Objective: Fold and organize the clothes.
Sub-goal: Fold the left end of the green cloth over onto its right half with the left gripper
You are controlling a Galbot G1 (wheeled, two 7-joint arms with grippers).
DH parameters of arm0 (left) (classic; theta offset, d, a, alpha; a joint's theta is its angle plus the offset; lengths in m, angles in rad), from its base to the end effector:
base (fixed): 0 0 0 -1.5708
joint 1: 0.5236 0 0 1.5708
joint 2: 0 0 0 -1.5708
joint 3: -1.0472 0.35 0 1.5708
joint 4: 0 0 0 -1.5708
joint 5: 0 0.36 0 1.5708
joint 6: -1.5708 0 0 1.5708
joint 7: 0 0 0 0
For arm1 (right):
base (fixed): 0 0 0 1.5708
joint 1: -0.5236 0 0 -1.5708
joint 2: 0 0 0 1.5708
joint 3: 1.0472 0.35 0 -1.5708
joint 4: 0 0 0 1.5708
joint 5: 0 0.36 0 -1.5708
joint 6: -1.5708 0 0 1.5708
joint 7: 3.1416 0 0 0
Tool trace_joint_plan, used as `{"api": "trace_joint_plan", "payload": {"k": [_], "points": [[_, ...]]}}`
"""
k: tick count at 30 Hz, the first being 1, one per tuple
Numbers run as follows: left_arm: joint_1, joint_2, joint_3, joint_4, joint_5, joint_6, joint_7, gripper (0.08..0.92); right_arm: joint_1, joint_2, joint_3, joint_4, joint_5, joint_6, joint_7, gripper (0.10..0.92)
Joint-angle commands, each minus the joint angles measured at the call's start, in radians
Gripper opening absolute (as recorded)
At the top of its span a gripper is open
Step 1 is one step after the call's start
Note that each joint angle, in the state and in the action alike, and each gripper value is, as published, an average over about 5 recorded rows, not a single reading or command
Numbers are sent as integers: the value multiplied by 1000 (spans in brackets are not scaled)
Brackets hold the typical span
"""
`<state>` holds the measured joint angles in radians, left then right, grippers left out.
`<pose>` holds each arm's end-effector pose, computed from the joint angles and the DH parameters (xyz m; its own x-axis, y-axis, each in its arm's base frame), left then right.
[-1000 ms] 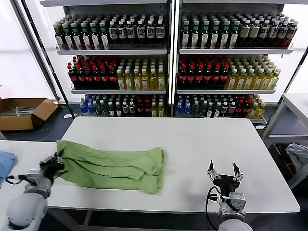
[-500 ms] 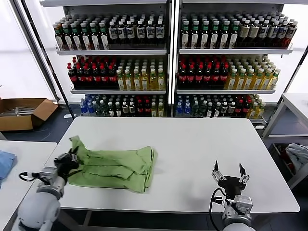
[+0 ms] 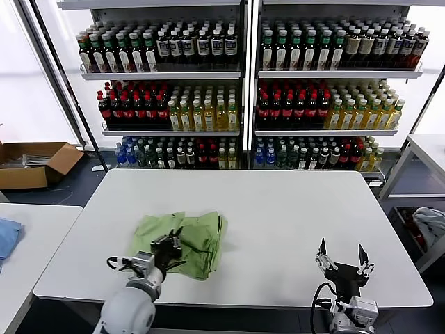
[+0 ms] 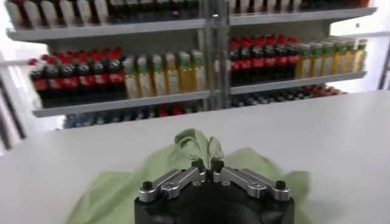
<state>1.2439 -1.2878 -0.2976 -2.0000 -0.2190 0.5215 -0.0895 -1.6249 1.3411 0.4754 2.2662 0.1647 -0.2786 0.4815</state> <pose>0.2713 -0.0145 -0.2710 -0.9146 0.2058 0.3481 0.2338 0.9714 0.0402 0.1662 -0.0142 -0.2507 -0.9417 0.2963 0.1597 0.2860 0.9545 -0.0846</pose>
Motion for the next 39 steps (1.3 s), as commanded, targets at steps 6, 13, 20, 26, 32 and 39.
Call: {"api": "trace_joint_plan", "payload": {"k": [6,13,20,26,32,39], "points": [[-85,-118,156,99,59,26,5,110,-49,13,5,12,-14,6,2,823],[-136,-125,140,165,51,26,9,110,-44,19,-11,-7,-19,7,-1,823],[-141,-184,147,244,40,-45,26,133,-36,12,-15,-28,-18,9,-2,823],[-126,-250,161,323,18,-126,37,289,-23,8,-24,-44,-16,9,-4,823],[-96,-261,176,278,-118,-142,79,462,-5,5,-33,-64,-12,9,-4,823],[-86,-228,158,18,-414,-109,74,670,30,3,-51,-97,-10,5,-6,823]]}}
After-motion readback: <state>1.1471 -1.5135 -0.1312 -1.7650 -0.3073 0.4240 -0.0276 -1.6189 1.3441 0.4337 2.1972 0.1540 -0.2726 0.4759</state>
